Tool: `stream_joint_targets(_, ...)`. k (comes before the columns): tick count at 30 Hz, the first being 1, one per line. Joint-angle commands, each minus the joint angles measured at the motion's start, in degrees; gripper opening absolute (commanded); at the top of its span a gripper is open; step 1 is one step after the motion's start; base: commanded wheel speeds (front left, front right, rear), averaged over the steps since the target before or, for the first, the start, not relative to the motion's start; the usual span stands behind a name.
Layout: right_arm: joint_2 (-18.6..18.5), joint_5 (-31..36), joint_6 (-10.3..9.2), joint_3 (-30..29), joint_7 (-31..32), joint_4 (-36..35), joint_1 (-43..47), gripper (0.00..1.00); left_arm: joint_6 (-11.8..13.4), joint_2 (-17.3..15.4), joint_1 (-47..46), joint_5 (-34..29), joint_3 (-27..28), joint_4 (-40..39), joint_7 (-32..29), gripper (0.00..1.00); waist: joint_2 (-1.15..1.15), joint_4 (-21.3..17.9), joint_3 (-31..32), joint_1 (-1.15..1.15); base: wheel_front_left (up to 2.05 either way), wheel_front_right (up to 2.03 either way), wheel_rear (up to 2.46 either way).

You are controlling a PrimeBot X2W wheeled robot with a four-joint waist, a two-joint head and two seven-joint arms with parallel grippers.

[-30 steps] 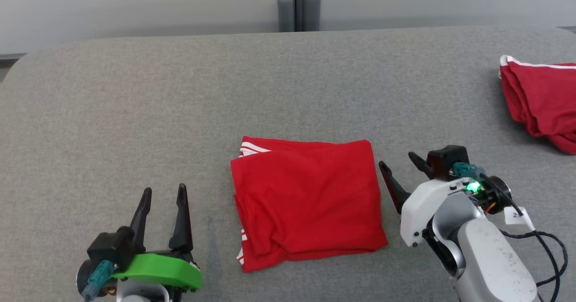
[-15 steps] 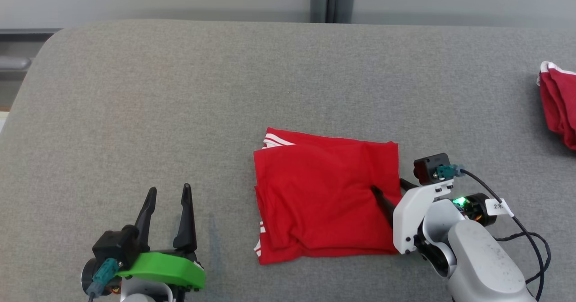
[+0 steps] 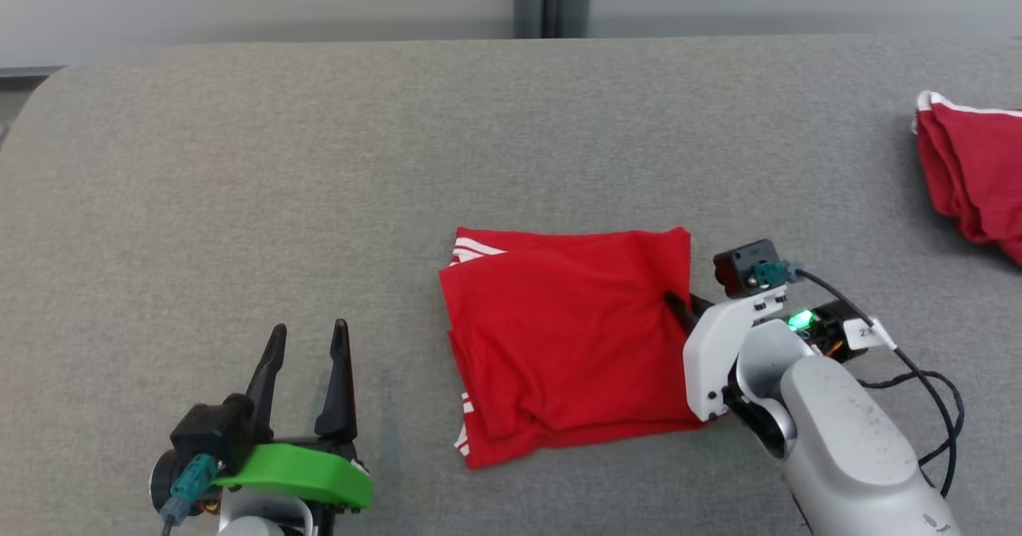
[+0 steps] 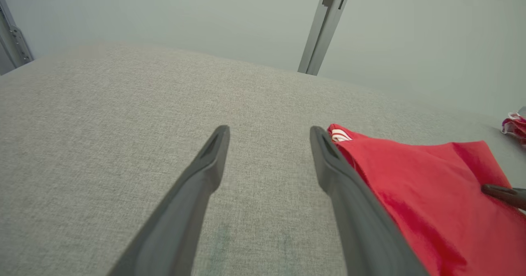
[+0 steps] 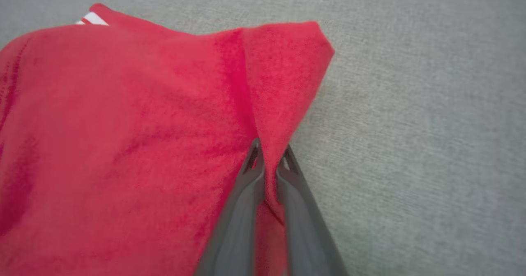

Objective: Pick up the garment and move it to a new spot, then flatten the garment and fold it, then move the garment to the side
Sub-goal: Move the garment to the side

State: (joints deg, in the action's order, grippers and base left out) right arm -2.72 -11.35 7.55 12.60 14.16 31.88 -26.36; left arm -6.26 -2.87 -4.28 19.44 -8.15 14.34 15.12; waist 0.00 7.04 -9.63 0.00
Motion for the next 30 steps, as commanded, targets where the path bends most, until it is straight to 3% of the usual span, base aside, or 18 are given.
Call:
stream_joint_targets(1,-1.1,0.7,-0.13,-0.9,-0.2,-0.3,-0.9,0.00,0.1,-0.1,-1.2,-0.7,-0.1,-0.5,0.0,1.00,0.00,-3.8,-1.0,0.00,0.00,0.00,0.00)
stream_joint_targets(10,-5.6,2.5,-0.12,-4.2,1.4,-4.0,-4.9,0.00,-0.3,-0.1,-4.0,-2.1,-0.5,-2.2,0.0,1.00,0.00,-16.0,-5.3,0.00,0.00,0.00,0.00)
stream_joint_targets(18,-6.2,2.2,-0.12,-7.1,1.0,-6.9,-7.3,0.00,-0.8,-1.3,-7.4,-4.3,-1.9,-1.9,0.0,1.00,0.00,-24.7,-9.6,0.00,0.00,0.00,0.00)
stream_joint_targets(24,-5.6,2.3,-0.12,-7.4,0.2,-7.8,-8.3,0.00,-1.0,-2.2,-8.9,-4.6,-2.8,-1.8,0.0,1.00,0.00,-27.8,-10.8,0.00,0.00,0.00,0.00)
stream_joint_targets(30,-5.2,2.6,-0.12,-6.4,0.2,-9.1,-9.8,0.00,-1.1,-2.9,-9.1,-4.3,-3.3,-1.4,0.0,1.00,0.00,-28.1,-10.9,0.00,0.00,0.00,0.00)
